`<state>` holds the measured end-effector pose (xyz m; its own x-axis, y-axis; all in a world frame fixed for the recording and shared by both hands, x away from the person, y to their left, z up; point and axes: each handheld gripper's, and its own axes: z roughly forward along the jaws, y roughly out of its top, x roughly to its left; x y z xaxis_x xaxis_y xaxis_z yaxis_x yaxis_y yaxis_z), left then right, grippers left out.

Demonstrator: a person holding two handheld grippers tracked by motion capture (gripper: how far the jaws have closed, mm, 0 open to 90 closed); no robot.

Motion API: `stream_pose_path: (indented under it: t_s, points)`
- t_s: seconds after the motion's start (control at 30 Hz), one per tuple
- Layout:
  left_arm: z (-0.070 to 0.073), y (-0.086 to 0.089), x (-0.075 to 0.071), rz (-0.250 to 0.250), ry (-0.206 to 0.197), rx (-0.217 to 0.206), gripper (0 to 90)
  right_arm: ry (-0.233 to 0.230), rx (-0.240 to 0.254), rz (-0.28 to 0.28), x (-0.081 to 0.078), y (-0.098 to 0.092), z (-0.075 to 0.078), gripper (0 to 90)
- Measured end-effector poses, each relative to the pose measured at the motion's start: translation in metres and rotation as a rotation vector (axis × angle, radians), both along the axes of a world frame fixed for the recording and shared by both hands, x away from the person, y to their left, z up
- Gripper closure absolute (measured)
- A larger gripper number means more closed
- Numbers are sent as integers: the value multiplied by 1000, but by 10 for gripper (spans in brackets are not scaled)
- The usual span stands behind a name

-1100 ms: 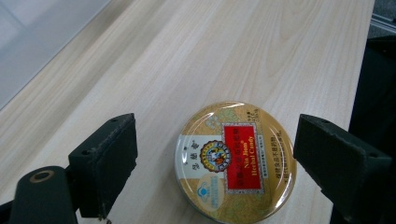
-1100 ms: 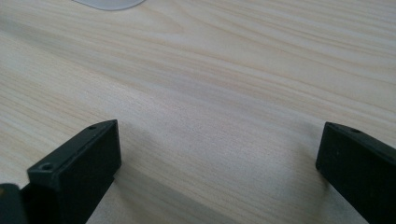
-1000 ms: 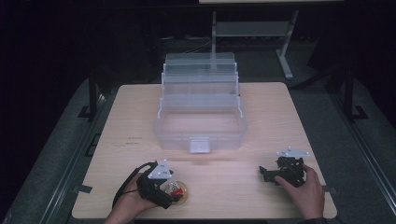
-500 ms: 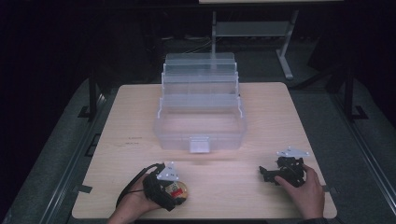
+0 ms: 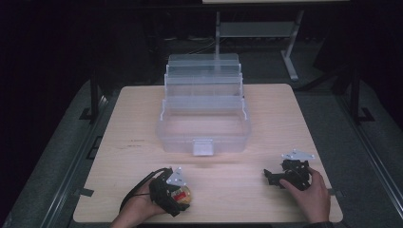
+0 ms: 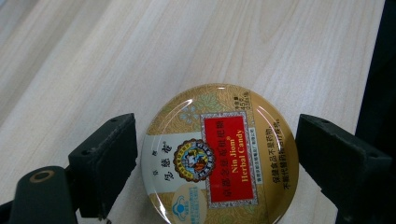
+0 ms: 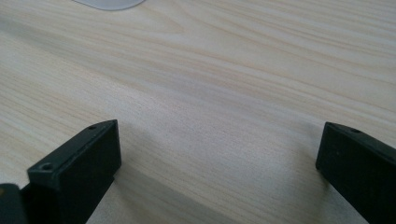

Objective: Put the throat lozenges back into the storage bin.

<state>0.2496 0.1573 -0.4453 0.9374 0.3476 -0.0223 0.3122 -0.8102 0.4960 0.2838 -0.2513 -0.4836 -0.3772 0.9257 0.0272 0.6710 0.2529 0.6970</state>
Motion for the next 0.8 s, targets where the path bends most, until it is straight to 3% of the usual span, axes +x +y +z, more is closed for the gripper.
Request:
stream_pose_path:
  t_s: [0.23,0.8]
  points:
    - [-3,-3,1,-6,10,30,131,0,0,0,0,0,0,0]
    - [-5,-4,1,-7,7,35,188,0,0,0,0,0,0,0]
